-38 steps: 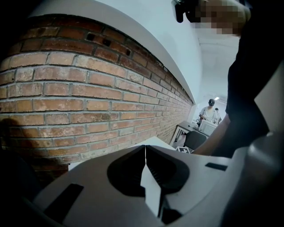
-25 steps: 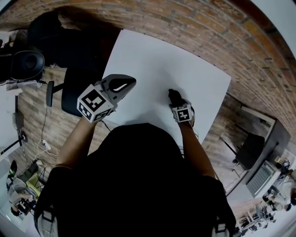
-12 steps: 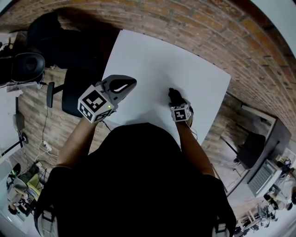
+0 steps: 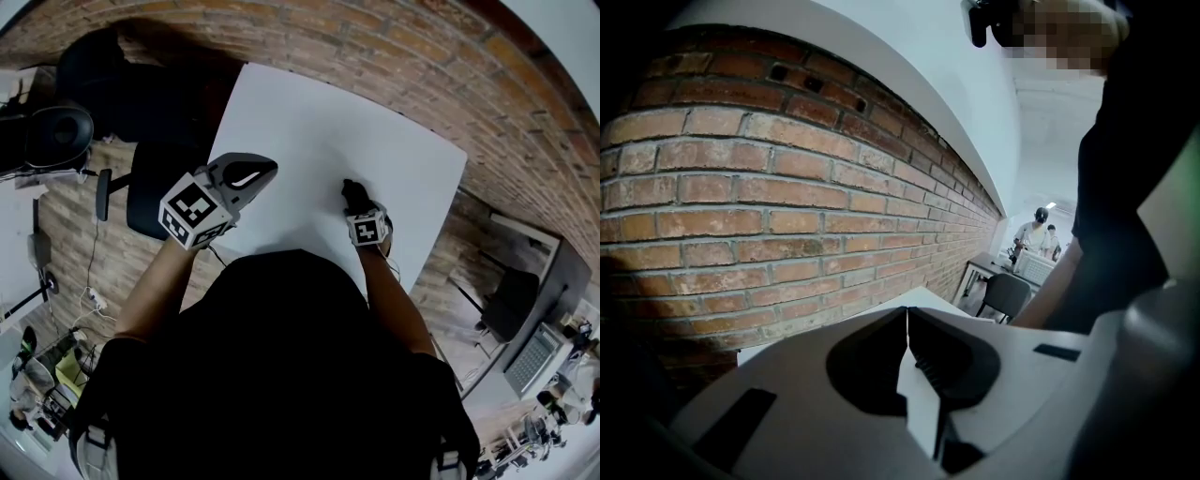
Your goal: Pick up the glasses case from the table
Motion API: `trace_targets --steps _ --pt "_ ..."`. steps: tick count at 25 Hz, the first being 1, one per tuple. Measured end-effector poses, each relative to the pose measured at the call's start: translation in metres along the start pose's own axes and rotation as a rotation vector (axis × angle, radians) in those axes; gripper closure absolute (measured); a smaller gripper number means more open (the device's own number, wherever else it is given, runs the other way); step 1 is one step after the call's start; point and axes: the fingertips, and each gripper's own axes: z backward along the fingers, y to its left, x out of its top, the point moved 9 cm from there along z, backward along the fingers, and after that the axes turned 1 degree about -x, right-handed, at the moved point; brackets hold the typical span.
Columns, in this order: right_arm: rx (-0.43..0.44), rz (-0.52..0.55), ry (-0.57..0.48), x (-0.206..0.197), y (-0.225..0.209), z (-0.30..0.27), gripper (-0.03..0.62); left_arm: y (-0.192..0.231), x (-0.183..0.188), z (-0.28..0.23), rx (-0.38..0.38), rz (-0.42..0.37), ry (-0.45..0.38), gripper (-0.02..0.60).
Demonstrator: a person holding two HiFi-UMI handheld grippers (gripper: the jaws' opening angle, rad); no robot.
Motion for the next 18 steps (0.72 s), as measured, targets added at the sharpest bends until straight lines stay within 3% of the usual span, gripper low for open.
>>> trace_targets --steps 6,12,18 --pt "0.002 -0.001 0.002 0.002 -0.002 0.002 0.260 0.000 0.005 0.002 0.009 -0.007 -0.015 0.569" --pt "0.079 -0.051 0.012 0.002 0.000 0.003 0.260 -0.004 0.008 0.004 0.018 -0.010 -0.021 0.569" --pt "0.080 -0.042 -0.012 0.003 0.001 0.011 0.258 -0.012 0.010 0.005 0.018 -0.020 -0.025 0.569"
